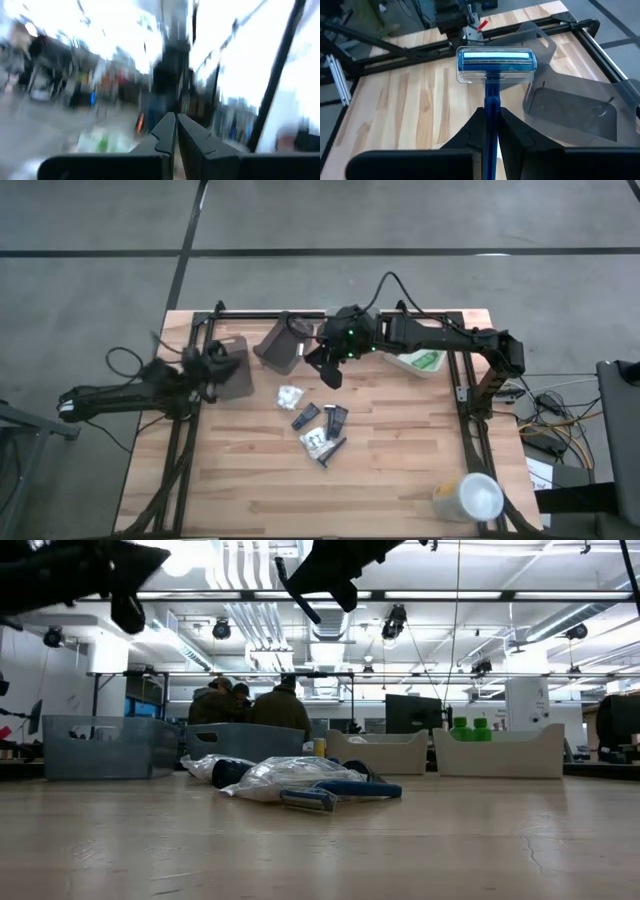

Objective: Pick & Place Travel size toiletries
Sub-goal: Put the right razor into the right black bin

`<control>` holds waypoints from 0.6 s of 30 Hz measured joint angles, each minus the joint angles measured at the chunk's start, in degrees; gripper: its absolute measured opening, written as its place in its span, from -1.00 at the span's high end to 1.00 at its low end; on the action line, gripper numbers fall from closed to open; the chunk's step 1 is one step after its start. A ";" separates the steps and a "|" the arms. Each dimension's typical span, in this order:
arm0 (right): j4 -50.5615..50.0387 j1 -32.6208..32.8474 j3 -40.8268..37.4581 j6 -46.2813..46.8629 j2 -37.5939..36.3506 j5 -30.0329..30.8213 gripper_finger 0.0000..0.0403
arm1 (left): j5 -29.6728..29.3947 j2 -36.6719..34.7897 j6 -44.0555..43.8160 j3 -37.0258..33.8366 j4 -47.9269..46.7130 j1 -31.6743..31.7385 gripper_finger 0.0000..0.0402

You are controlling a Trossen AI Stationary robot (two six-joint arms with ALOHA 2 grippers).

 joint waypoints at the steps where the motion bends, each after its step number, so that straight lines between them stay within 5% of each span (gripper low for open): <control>1: 0.37 -0.14 0.00 0.55 0.00 0.00 0.88 | -2.30 0.00 -1.15 0.00 3.40 0.02 0.88; 6: 0.67 -0.71 0.87 0.96 0.02 0.00 0.88 | -18.88 0.47 -7.24 0.68 6.71 0.06 0.88; 13: 2.24 -1.97 4.17 1.65 0.02 0.06 0.88 | -13.55 12.13 -6.45 11.31 -7.17 0.04 0.73; 18: 2.68 -2.62 6.31 -0.04 0.02 0.10 0.88 | -13.08 25.17 -2.33 22.01 -8.07 0.37 0.53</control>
